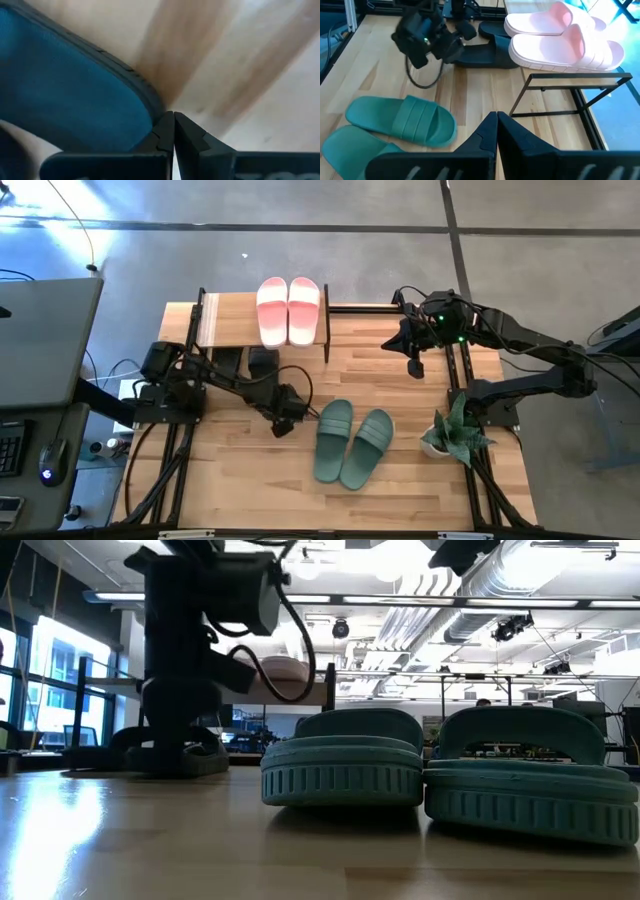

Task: Pick and place slides into the shelf
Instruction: Adjust the black slides under the shelf

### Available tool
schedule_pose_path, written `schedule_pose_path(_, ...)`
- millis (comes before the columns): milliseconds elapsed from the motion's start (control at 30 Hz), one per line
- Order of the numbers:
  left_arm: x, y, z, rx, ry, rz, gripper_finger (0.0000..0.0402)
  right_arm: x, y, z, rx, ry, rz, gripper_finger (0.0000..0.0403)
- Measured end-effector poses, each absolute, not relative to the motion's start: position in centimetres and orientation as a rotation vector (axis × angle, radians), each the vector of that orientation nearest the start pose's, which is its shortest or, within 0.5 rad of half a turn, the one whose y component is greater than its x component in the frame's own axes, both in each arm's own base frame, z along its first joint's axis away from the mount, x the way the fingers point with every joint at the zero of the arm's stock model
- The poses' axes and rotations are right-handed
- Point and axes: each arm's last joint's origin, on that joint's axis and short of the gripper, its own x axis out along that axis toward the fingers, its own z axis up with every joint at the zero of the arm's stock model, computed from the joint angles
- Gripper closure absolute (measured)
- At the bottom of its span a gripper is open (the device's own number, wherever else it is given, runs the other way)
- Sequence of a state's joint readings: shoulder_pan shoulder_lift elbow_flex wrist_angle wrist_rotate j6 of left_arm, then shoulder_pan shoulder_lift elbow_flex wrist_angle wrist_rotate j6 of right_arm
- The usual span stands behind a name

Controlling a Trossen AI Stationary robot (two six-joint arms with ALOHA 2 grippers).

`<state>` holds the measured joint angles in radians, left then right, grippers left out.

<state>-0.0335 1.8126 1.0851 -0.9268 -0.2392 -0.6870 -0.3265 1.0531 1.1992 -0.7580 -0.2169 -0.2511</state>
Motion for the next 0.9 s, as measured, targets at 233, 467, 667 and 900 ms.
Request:
schedule_pose_path(233, 29.3, 2.5, 14.7, -0.289, 1.540, 0.752, 0.0402, 19.3, -5.9, 37.3, -0.067, 0.598, -0.036, 0.0403)
schedule_pose_path(467, 28.7, 4.7, 14.8, -0.284, 1.570, 0.823, 0.0402, 19.3, -5.9, 37.3, -0.062, 0.599, -0.038, 0.0403)
schedule_pose_path(667, 28.3, 6.1, 14.8, -0.285, 1.588, 0.851, 0.0402, 19.3, -5.9, 37.3, -0.062, 0.599, -0.038, 0.0403)
schedule_pose_path(900, 27.8, 8.0, 14.8, -0.325, 1.592, 0.908, 0.0402, 19.3, -5.9, 37.3, -0.064, 0.600, -0.039, 0.0403)
